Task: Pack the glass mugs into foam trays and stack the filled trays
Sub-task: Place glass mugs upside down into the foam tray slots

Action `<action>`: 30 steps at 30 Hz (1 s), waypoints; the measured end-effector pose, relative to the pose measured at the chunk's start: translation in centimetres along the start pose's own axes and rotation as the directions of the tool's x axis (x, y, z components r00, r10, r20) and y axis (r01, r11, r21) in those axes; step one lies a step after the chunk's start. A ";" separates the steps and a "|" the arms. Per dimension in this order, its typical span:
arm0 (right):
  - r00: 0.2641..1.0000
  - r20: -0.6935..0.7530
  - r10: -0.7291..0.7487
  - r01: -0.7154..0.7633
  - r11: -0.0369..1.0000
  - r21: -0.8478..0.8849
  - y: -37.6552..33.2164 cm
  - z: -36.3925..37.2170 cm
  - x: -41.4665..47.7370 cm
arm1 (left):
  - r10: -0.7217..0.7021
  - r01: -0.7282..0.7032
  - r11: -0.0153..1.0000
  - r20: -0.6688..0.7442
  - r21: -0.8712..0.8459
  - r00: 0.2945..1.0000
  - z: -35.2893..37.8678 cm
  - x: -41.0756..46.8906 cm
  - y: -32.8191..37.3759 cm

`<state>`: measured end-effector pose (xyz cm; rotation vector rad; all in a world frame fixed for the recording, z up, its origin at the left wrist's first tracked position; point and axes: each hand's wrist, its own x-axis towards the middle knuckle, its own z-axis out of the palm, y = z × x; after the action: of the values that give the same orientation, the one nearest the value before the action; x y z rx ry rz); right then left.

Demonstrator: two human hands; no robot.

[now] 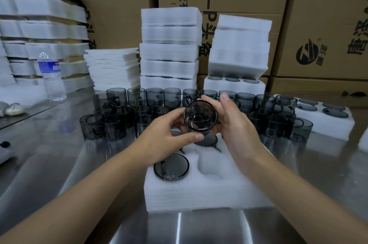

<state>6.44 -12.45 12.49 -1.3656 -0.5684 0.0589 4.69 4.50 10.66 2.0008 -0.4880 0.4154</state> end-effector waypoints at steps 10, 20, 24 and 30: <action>0.999 -0.046 -0.008 0.002 0.990 -0.141 0.1 0.2 -0.2 | -0.060 0.060 0.998 -0.066 0.003 0.996 0.1 -0.1 -0.1; 0.986 0.163 0.022 0.051 0.900 -0.433 -1.4 -2.6 0.2 | -0.089 0.089 0.994 -0.012 0.064 0.996 0.0 -0.2 0.0; 0.981 0.181 0.076 -0.004 0.930 -0.367 -1.3 -3.4 0.5 | -0.081 0.076 0.993 0.053 0.088 0.995 -0.3 -0.2 -0.1; 0.896 0.416 0.153 0.029 0.917 -0.399 -1.4 -3.6 0.1 | -0.088 0.081 0.988 0.045 0.133 0.995 -0.3 -0.5 0.4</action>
<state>7.61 -15.99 13.49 -1.7846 -0.9553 0.3304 4.03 4.67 10.90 2.1551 -0.4145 0.3528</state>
